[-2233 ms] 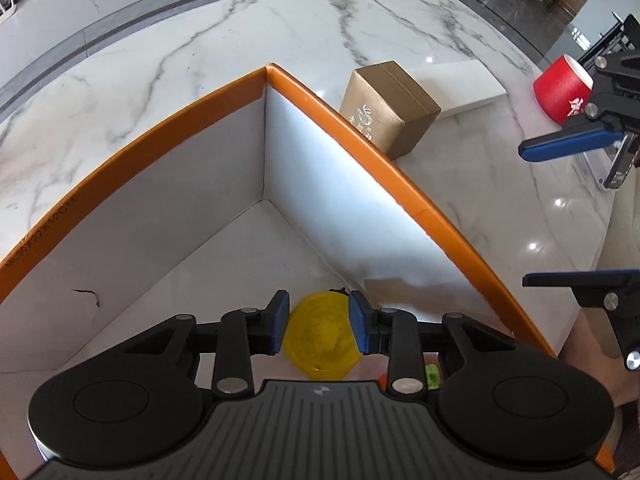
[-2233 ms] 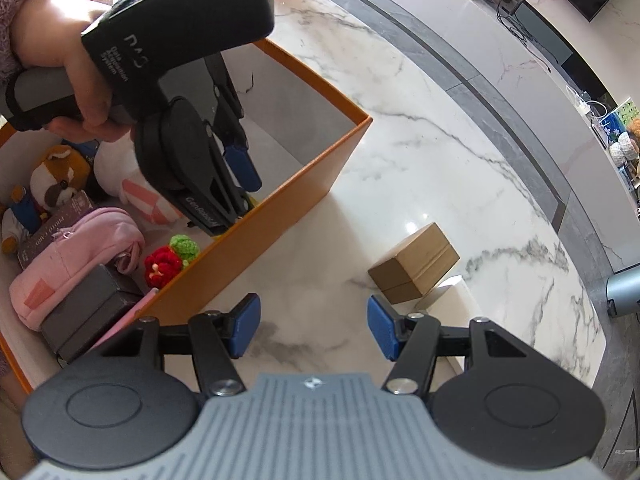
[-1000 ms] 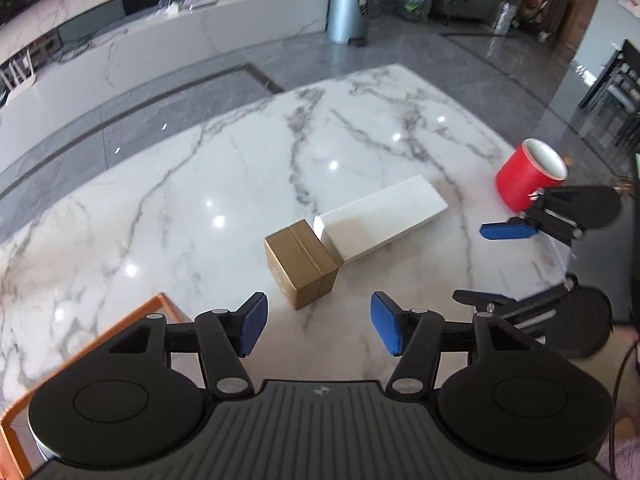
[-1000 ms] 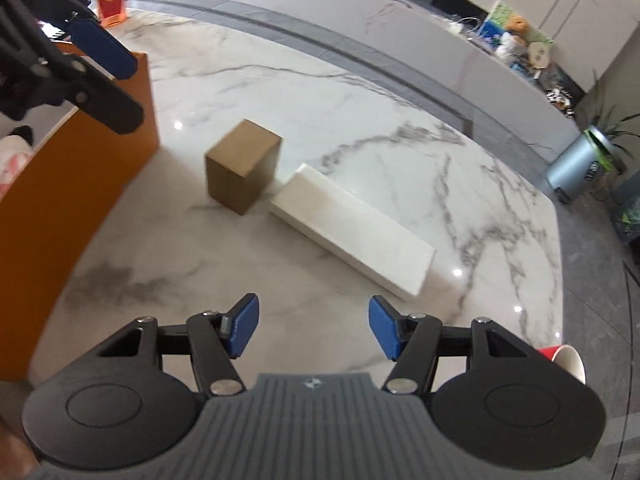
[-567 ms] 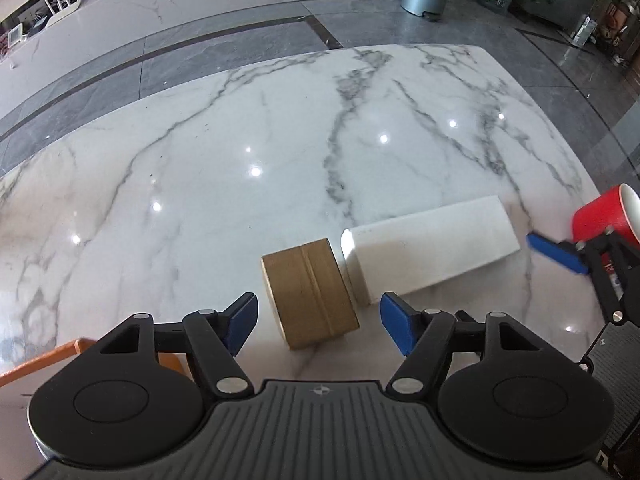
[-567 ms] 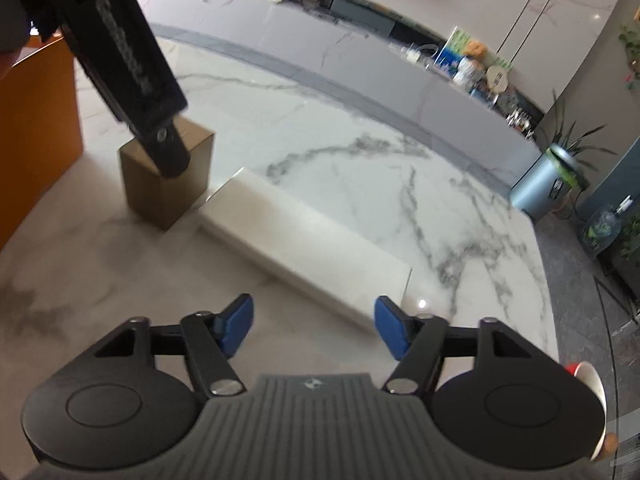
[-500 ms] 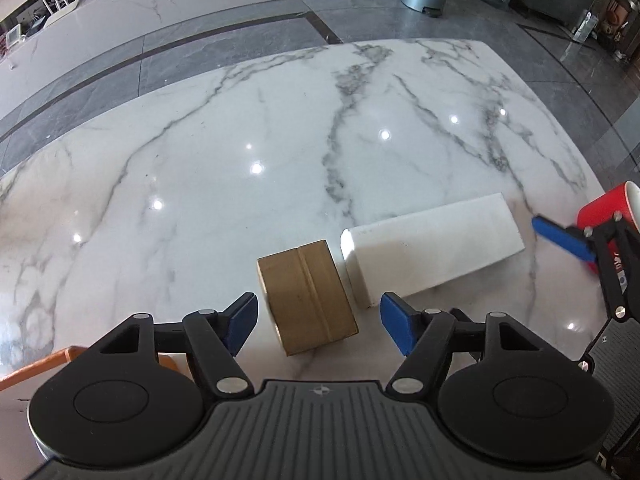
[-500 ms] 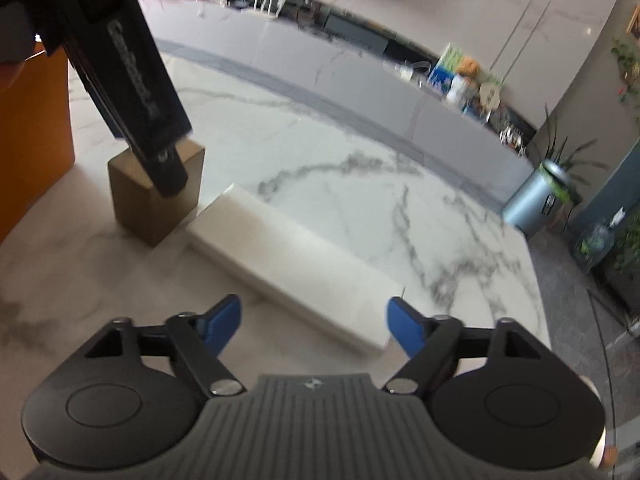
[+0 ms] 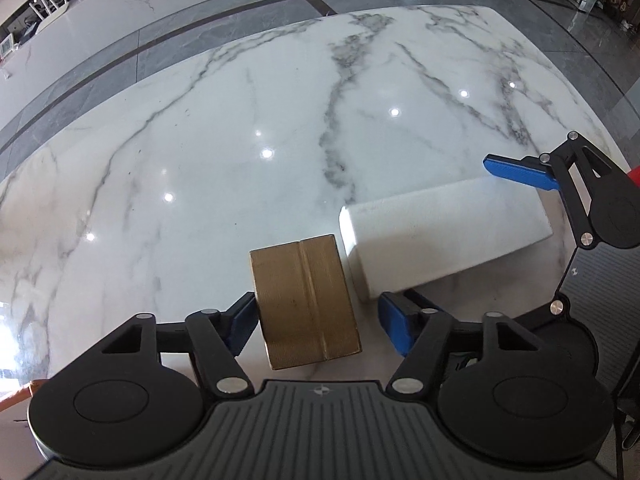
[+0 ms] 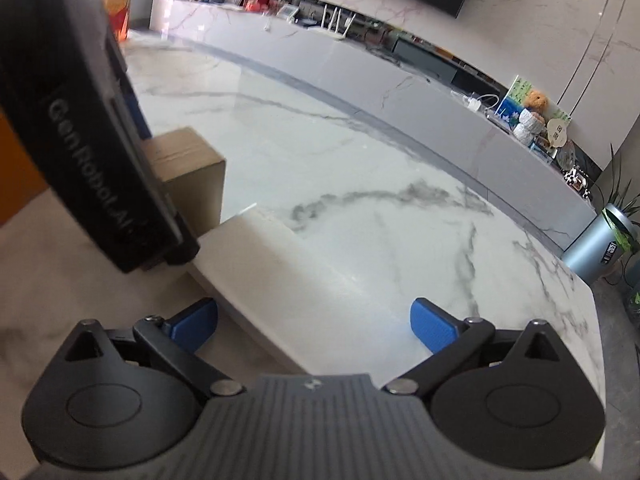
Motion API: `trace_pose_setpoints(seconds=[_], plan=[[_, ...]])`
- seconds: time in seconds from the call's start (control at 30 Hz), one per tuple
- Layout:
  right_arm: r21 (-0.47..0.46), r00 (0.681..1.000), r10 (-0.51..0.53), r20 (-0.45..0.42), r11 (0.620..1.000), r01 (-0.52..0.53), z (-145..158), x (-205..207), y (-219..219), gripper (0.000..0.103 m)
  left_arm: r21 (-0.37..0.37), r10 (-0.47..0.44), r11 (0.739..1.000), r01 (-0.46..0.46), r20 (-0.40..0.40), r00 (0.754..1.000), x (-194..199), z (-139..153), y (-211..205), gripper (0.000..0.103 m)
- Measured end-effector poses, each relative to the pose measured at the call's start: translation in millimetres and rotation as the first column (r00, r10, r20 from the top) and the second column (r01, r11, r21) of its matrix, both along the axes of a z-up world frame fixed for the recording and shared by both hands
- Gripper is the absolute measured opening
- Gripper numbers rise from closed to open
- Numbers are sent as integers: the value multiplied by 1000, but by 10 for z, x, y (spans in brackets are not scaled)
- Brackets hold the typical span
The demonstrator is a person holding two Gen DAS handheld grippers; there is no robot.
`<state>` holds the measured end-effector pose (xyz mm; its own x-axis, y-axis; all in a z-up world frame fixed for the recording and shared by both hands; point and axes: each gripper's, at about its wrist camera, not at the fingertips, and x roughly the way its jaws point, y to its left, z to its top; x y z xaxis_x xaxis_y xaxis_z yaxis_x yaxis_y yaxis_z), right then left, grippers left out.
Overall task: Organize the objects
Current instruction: 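Grasp the small brown box with the left tool while the right tool grasps the white box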
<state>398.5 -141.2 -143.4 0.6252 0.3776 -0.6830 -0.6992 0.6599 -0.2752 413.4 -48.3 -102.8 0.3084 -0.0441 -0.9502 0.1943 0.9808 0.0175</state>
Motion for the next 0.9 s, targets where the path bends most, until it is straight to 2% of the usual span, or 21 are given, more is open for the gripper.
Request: trace_pose_setpoints(seconds=[0.1,0.13,0.3,0.6,0.7,0.73,0.8,0.83,0.9], plan=[[7,999,-33,-10,999,33,-1,18,40,102,0,7,1000,-7,-3,1000,-1,-34,40,58],[5,999,-50,-15,999,50,-3,2,62,102,-2,5,1000,-5,-3,1000,-10,-47,52,56],[-18,988,-144,-56,990,143,9,-62,121,101,-5,-22,1000,22,-4,1000,-90,-55,53,55],[-106,962,-221,-163,973,206,62,-440,91,101,-23,-106,994,105,-45,993,-377,-58,110,54],[-128,932,-263,-249,963,237,81,-616,51,100,-11,-169,986,169,-53,984,-525,-57,49,54],[-122,914,-278,-296,960,252,78,-647,19,98,-3,-194,981,195,-54,979,-588,-60,22,54],[-95,857,-296,-422,954,283,59,-716,-74,94,9,-240,971,241,-55,969,-706,-62,-29,54],[-89,846,-298,-442,953,289,61,-775,-101,93,13,-266,964,267,-57,962,-770,-62,-52,54],[-108,851,-279,-445,960,259,61,-919,-110,91,11,-313,949,314,-65,948,-877,-58,-89,54]])
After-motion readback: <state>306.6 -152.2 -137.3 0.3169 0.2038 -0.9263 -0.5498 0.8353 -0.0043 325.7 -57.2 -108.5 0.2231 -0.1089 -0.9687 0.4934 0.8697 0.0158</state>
